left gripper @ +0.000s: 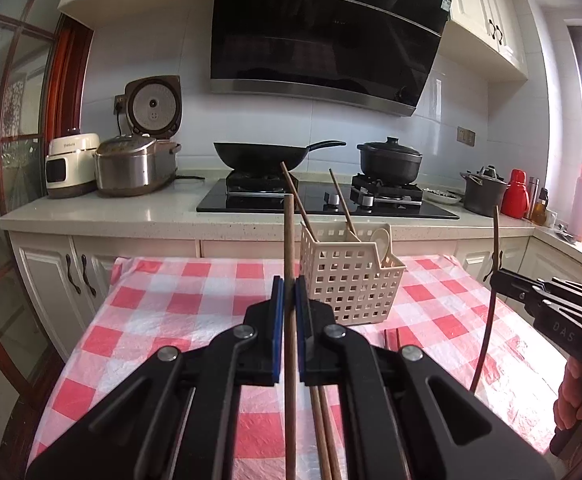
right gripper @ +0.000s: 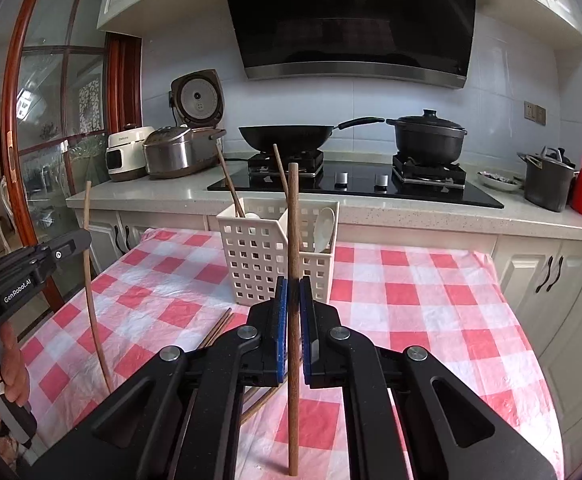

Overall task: Organize utensils
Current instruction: 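Lift both held chopsticks upright and carry them over the basket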

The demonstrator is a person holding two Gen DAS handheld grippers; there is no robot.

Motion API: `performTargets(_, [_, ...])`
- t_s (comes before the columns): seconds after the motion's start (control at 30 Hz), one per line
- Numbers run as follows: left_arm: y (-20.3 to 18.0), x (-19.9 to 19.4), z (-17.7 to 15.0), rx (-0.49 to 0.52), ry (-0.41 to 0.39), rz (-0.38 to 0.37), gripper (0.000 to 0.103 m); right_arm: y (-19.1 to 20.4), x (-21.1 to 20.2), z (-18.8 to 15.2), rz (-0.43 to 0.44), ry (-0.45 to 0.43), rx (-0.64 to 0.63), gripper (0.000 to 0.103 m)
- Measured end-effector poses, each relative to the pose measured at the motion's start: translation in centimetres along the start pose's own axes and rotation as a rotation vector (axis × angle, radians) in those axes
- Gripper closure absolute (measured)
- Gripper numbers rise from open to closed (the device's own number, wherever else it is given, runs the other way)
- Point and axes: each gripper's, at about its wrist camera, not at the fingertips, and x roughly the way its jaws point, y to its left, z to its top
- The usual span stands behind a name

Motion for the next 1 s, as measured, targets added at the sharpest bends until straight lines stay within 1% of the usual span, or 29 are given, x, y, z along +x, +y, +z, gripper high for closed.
performTargets(0.1, [-0.1,-0.2,-0.1,0.004,-0.006,0.005,0.097,0.1,-0.2,0.0,0.001,-0.005,-0.005,0.097])
performTargets(0.27, [-0.3,-0.7,0.0,0.014,-0.029,0.01,0.098,0.1,-1.3,0.2,-0.01,-0.053,0.003,0.097])
performTargets(0.33, [-0.4,-0.6,-0.1,0.023,-0.03,0.014,0.097,0.0,-1.1,0.2,-0.014,-0.05,0.008,0.097])
performTargets(0.47, [-0.2,-0.5,-0.1,0.007,-0.032,0.009,0.097,-0.5,-0.9,0.1,-0.016,-0.047,0.029,0.097])
performTargets(0.57, [-0.5,-0.8,0.5,0.015,-0.058,0.006,0.098,-0.5,-0.6,0.7,-0.016,-0.057,0.023,0.097])
performTargets(0.67, [-1.2,-0.5,1.8,0.04,-0.08,0.0,0.097,-0.6,0.1,1.8,-0.018,-0.073,0.018,0.097])
performTargets(0.73, [-1.5,0.2,3.0,0.031,-0.094,-0.009,0.097,-1.0,0.9,2.8,-0.005,-0.088,0.031,0.097])
performTargets(0.9, [-2.4,2.4,7.4,0.009,-0.145,-0.013,0.097,-1.7,3.4,6.3,-0.014,-0.114,0.029,0.097])
performTargets(1.0, [-3.0,3.9,10.2,-0.002,-0.168,-0.016,0.098,-2.2,4.8,8.6,-0.007,-0.115,0.048,0.097])
